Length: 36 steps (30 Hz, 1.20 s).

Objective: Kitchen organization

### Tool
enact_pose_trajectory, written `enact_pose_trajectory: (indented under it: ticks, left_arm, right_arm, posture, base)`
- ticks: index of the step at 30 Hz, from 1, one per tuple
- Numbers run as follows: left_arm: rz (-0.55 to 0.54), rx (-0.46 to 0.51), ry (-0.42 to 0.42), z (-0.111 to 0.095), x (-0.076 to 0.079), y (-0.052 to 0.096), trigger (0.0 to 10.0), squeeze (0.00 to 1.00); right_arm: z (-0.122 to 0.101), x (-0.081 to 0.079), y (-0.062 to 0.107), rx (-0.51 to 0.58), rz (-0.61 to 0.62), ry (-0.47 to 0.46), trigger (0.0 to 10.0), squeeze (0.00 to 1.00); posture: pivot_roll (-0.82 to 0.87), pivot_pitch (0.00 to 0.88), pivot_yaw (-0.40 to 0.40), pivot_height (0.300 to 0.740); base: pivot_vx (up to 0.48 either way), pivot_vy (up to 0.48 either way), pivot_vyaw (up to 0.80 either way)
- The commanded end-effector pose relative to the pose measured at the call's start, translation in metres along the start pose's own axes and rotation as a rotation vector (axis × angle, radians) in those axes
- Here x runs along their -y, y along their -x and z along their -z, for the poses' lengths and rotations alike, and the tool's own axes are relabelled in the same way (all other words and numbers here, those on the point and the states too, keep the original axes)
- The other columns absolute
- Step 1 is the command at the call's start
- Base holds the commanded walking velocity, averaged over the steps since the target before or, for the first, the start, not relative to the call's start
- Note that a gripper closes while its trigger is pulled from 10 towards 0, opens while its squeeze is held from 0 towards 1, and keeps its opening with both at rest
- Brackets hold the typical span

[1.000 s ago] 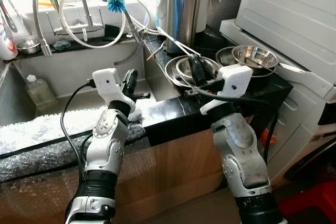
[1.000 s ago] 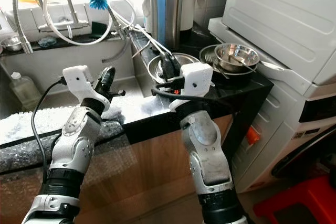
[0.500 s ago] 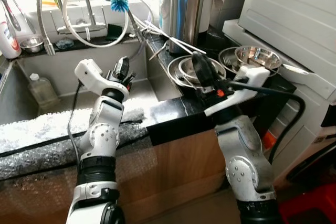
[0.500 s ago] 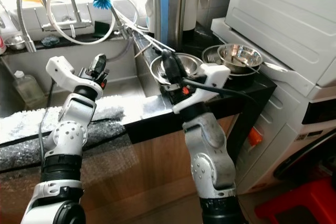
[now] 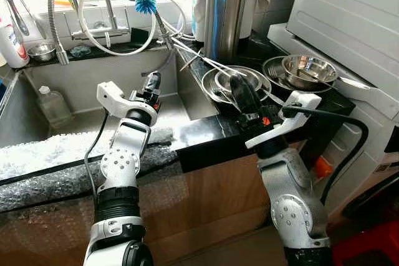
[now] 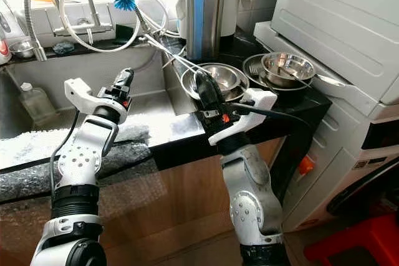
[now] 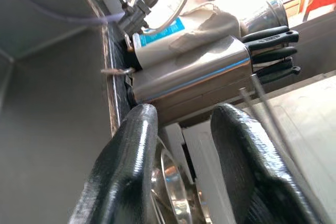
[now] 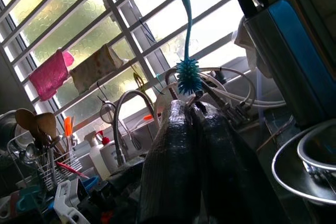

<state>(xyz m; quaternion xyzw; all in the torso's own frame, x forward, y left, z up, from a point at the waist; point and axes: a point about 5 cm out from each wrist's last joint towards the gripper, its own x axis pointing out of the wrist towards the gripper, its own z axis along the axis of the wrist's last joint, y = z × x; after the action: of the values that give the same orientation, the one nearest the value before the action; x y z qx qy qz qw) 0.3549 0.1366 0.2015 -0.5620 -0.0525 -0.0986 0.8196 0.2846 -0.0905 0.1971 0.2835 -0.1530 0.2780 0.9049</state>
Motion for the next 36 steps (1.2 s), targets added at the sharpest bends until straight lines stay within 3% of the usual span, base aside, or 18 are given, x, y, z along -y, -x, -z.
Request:
enact_pose_trajectory:
  ticks: [1, 13, 14, 15, 22, 26, 36]
  left_arm:
    - [0.021, 0.010, 0.042, 0.000, 0.009, -0.003, 10.0, 1.00]
    - [0.094, -0.025, 0.131, 0.001, 0.021, -0.004, 10.0, 1.00]
    - [0.118, -0.042, 0.120, 0.003, 0.025, -0.003, 10.0, 0.72]
    - [0.138, -0.055, 0.126, 0.006, 0.028, -0.002, 10.0, 0.00]
    - [0.197, -0.100, 0.151, 0.012, 0.038, 0.001, 10.0, 0.00]
    - [0.252, -0.169, 0.123, 0.020, 0.046, 0.004, 10.0, 0.00]
    - [0.200, -0.223, 0.028, 0.034, 0.039, 0.005, 10.0, 0.00]
  right_arm:
    - [0.004, -0.007, 0.000, 0.015, -0.005, -0.056, 10.0, 0.00]
    - [0.018, -0.004, 0.003, -0.028, 0.022, -0.089, 10.0, 0.00]
    - [0.019, -0.004, 0.004, -0.035, 0.026, -0.090, 10.0, 0.00]
    - [0.022, -0.003, 0.005, -0.046, 0.030, -0.097, 10.0, 0.00]
    - [0.026, -0.003, 0.006, -0.070, 0.020, -0.115, 10.0, 0.00]
    - [0.027, -0.005, 0.005, -0.078, 0.000, -0.114, 10.0, 0.00]
    - [0.028, -0.009, 0.004, -0.088, -0.039, -0.100, 10.0, 0.00]
  posture:
    - [-0.12, 0.000, 0.015, 0.740]
    - [-0.11, 0.000, 0.018, 0.740]
    - [-0.11, 0.000, 0.018, 0.740]
    - [-0.11, 0.000, 0.019, 0.740]
    - [-0.11, 0.000, 0.019, 0.740]
    - [-0.10, 0.000, 0.019, 0.740]
    - [-0.11, 0.000, 0.022, 0.740]
  base:
    - [0.000, 0.000, 0.00]
    - [0.000, 0.000, 0.00]
    - [0.000, 0.000, 0.00]
    - [0.000, 0.000, 0.00]
    - [0.000, 0.000, 0.00]
    - [0.000, 0.000, 0.00]
    - [0.000, 0.000, 0.00]
